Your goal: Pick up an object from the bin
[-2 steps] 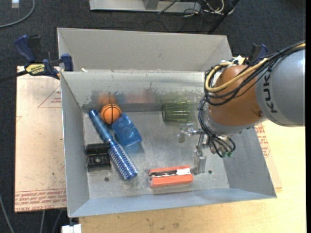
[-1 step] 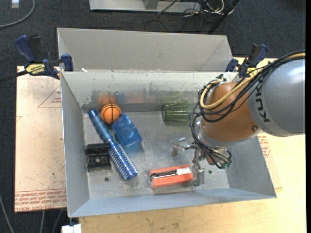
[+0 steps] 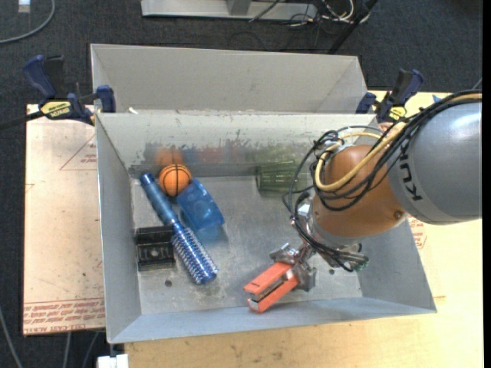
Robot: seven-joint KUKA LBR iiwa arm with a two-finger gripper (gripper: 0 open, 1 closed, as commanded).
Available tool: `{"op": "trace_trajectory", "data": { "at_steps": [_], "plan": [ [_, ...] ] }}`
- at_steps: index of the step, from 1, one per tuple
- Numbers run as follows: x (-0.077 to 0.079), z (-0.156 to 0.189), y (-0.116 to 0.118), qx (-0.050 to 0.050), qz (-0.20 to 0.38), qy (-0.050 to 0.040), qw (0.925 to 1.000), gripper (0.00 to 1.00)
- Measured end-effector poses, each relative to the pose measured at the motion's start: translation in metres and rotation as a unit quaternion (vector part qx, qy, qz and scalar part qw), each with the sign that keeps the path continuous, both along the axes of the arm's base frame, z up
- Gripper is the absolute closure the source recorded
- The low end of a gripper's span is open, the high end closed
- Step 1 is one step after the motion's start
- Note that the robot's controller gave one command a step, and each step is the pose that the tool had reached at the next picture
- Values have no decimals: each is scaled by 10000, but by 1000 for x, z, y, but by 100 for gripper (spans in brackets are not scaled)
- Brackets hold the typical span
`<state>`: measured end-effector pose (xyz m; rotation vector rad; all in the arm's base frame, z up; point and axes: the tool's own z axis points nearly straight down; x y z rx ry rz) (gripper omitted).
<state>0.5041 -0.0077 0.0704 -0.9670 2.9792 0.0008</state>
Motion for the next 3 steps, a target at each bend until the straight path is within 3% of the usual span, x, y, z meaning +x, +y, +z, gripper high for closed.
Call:
{"op": "trace_trajectory", "data": {
  "at_steps": [1, 2, 3],
  "plan": [
    [0, 0, 0, 0, 0, 0, 10000, 100],
    [-3, 45, 1, 2, 117, 51, 9999, 100],
    [-2, 106, -5, 4, 245, 30, 9997, 100]
  ]
}}
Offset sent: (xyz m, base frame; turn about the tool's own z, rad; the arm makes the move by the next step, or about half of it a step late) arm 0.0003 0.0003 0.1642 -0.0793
